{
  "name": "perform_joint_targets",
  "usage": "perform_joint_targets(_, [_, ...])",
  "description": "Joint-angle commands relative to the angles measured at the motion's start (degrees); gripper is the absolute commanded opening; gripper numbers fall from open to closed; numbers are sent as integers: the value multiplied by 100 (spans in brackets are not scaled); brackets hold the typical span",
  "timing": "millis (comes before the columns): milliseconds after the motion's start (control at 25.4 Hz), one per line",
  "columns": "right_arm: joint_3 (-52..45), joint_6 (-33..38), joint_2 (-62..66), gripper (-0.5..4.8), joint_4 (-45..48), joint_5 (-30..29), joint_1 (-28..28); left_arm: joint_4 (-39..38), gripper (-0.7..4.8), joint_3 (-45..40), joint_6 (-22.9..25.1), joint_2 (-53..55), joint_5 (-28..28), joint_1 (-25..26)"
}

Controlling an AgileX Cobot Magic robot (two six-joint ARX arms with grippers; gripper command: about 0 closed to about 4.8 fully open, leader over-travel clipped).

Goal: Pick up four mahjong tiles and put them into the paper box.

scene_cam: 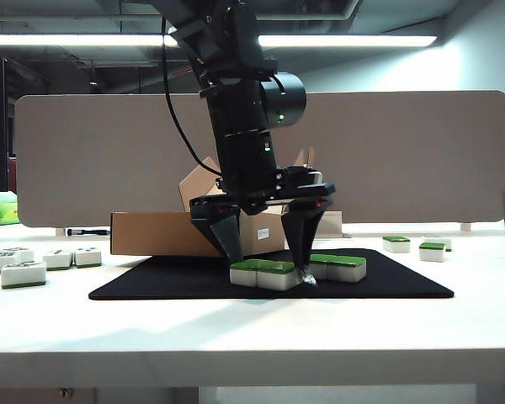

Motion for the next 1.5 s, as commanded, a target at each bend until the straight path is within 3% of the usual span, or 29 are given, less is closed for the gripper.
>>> perform_joint_targets(39, [20, -17, -70, -1, 72, 9, 2, 37, 394, 7, -22, 0, -17, -11])
perform_joint_targets(118, [20, -17, -70, -1, 72, 11, 2, 24, 275, 7, -22, 0, -15, -11])
perform_joint_targets(197, [20, -17, -72, -1, 72, 9, 2, -28, 241, 9, -22, 0, -15, -13])
perform_joint_targets(355, [20, -17, -70, -1, 72, 9, 2, -365, 240, 92, -24, -63, 46, -103])
perform_joint_targets(552, [20, -17, -70, -1, 72, 9, 2, -1014, 240, 791, -22, -68, 306, -306])
perform_joint_targets(749, [20, -17, -70, -1, 70, 9, 2, -1279, 240, 1816, 72, -68, 133, -291])
perform_joint_targets(867, [20, -17, -70, -1, 70, 9, 2, -1252, 240, 2155, 92, -68, -546, -146])
perform_joint_targets(946, [20, -17, -70, -1, 70, 9, 2, -1189, 240, 2264, 411, -68, -1128, -7])
perform_joint_targets(1064, [20, -17, -70, -1, 70, 9, 2, -1069, 240, 2262, 535, -68, -1552, 192])
perform_joint_targets(1498, [20, -17, -70, -1, 70, 9, 2, 92, 240, 2253, 516, 33, -1375, 1364])
